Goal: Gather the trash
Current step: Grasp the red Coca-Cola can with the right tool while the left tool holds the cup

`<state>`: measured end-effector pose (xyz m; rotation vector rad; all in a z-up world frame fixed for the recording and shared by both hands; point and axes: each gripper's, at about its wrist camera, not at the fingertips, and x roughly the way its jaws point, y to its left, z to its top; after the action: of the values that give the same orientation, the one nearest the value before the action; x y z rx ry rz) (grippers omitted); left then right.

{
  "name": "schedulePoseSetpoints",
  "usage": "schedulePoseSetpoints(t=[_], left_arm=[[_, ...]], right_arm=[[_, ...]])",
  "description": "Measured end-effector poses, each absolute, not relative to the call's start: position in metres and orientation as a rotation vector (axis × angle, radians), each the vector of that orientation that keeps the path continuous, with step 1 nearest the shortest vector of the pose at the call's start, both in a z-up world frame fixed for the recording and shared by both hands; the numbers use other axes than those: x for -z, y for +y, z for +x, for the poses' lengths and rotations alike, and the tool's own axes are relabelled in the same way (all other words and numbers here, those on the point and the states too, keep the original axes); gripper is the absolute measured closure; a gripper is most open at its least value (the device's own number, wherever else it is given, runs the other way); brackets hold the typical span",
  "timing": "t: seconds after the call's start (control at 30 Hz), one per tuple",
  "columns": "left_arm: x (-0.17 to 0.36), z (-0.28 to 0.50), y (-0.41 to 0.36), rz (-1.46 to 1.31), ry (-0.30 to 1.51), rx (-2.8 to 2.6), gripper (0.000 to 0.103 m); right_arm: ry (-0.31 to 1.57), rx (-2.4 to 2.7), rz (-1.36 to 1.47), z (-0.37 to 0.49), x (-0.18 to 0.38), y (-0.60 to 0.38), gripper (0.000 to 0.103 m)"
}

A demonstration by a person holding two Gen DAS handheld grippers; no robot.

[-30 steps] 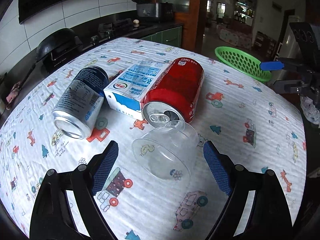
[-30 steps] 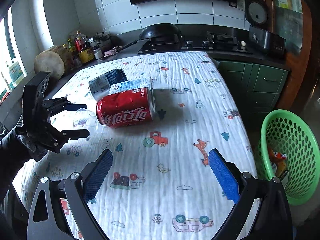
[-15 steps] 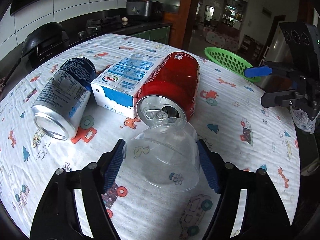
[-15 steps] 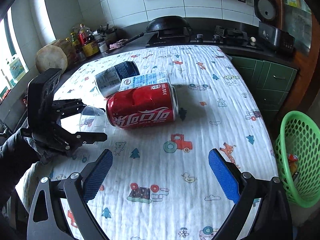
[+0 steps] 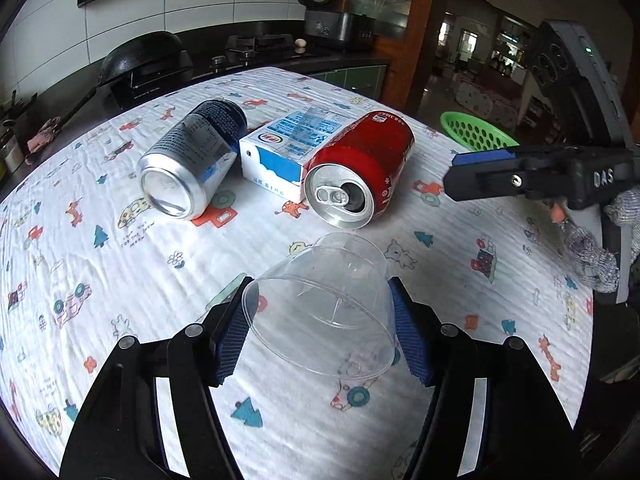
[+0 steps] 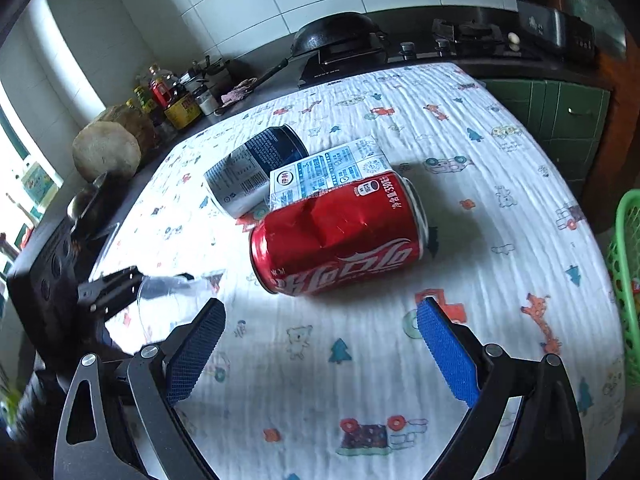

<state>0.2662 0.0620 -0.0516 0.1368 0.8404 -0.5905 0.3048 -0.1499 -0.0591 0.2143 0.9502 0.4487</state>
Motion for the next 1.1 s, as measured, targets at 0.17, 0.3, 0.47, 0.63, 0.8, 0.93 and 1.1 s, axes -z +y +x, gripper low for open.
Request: schedulePoseSetpoints(t=[0.17,0.3,0.47,0.63,0.8,0.93,1.1], left_arm=[[0.045,0.257,0.081,0.104,0.820,0.557,0.038],[0.043,0.250,0.093,0.085,0.803,0.547,0.038],[0.047,0.246,0.102,0.055,0.802,0.540,0.038],[0.049,0.241,0.107,0.044,0.797,0.542,0.038],[0.049,0.242,0.108,0.032,0.794,0.539,0.038],[0.050,0.241,0.108,0.022,0.794,0.539,0.038],[0.050,0.238,0.108,0.017,0.796,0.534,0.038]], right_arm=[[1.027,-0.373,0.516,0.335,0.069,-0.156,0.010],[1.063,-0.266,0.699,0.353,0.076,-0.164,0.010],[1.116,-0.155,0.840,0.365,0.090,-0.168,0.010],[1.130,-0.123,0.891,0.370,0.096,-0.169,0.010],[1.141,-0.109,0.902,0.376,0.095,-0.169,0.011],[1.163,-0.078,0.853,0.380,0.095,-0.167,0.025],[1.160,-0.137,0.844,0.371,0.097,-0.171,0.026]])
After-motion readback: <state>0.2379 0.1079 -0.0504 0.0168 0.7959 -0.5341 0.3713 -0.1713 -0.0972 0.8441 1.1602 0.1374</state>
